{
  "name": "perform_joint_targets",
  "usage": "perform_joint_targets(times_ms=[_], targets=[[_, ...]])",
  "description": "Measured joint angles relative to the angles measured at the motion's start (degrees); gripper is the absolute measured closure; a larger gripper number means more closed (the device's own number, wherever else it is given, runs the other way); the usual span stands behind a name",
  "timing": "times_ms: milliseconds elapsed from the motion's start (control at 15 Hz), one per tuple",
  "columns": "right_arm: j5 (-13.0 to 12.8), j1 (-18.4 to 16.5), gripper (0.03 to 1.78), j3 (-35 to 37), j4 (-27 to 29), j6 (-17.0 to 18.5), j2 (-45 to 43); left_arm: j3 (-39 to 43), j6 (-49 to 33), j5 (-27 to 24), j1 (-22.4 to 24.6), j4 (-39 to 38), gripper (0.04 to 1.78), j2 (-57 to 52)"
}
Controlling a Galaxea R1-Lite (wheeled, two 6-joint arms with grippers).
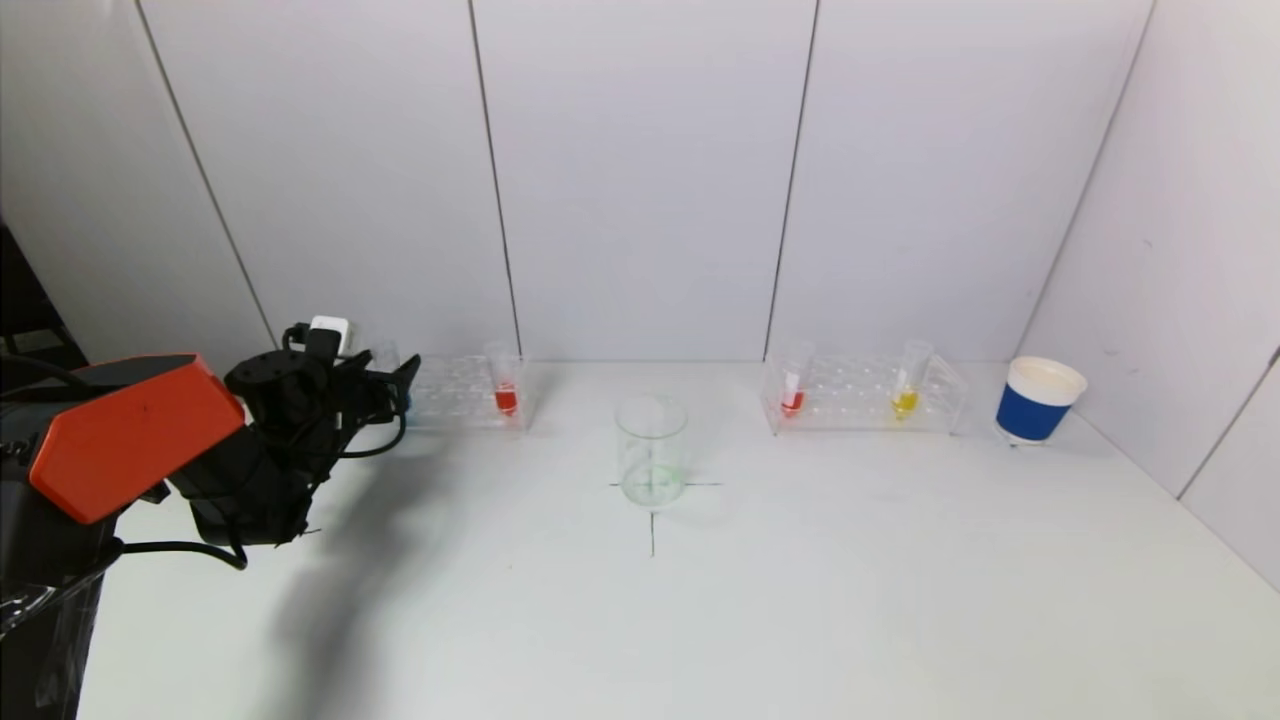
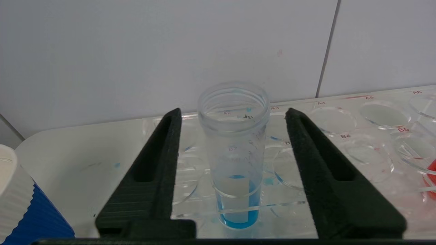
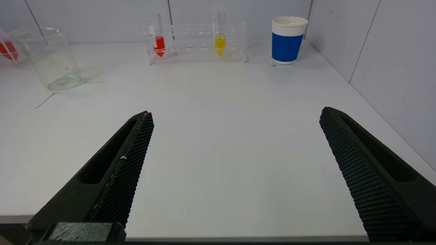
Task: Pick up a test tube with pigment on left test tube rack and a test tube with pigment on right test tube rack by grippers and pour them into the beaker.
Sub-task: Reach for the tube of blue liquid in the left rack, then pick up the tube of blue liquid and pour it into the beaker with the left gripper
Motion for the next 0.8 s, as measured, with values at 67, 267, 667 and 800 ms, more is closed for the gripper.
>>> perform_joint_targets(times_ms=[67,267,667,800], targets=[[0.0,0.0,0.04,0.0,0.0,0.0,0.0,0.1,0.0,0.0,0.0,0.0,1.01,0.0],[0.0,0.0,0.04,0.0,0.0,0.0,0.0,0.2,0.0,0.0,0.0,-0.1,1.36,0.0],[0.0,0.0,0.04,0.0,0.0,0.0,0.0,0.3,0.0,0.0,0.0,-0.1,1.37,-0.2],[0.0,0.0,0.04,0.0,0.0,0.0,0.0,0.4,0.0,0.0,0.0,-0.1,1.37,-0.2]])
